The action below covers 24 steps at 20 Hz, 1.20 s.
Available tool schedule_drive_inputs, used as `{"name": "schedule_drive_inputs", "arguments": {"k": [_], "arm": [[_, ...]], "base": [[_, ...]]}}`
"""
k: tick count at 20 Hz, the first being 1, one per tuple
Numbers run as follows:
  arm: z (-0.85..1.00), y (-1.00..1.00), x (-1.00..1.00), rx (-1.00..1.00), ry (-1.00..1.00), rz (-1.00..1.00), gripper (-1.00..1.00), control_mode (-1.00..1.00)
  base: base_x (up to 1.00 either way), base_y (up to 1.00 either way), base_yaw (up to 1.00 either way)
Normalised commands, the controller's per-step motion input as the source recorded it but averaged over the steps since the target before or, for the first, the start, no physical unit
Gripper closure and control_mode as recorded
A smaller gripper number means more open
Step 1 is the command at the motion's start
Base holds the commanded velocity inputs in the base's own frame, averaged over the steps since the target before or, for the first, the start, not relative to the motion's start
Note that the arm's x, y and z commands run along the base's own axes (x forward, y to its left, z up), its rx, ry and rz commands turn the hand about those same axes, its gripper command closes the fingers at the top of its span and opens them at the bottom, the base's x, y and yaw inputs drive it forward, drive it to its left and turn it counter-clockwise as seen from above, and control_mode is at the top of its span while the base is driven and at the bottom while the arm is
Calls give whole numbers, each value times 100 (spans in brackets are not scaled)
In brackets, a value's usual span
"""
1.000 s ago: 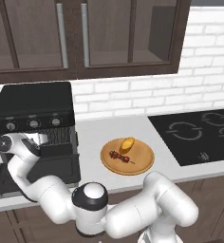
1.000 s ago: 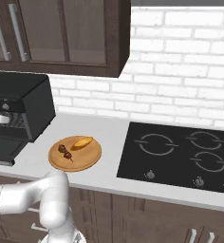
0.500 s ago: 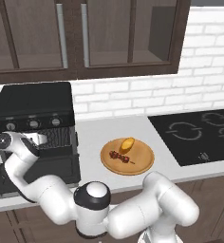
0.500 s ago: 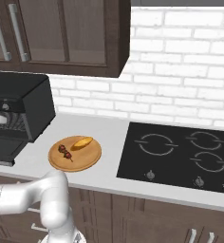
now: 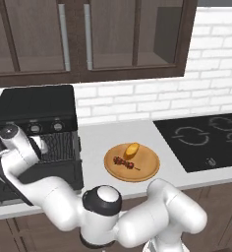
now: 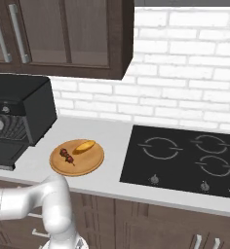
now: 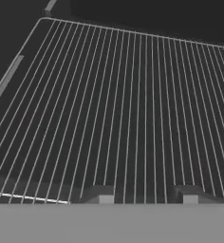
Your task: Pick up the kebab skewer and baguette bread, and place them inside the toaster oven. Close the toaster oven door and start by setting the timer.
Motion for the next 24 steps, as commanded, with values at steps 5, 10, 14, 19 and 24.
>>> {"name": "schedule_drive_inputs", "arguments": {"k": [5,10,14,19,24], "arm": [[-100,97,-100,3,21,6,-100,-100],[-100,100,-100,0,18,3,-100,-100],[-100,100,-100,0,13,4,-100,-100],[-100,100,-100,0,2,8,-100,-100],[-99,95,-100,0,0,11,-100,-100]], "base": [[0,0,0],[0,0,0],[0,0,0],[0,0,0],[0,0,0]]}}
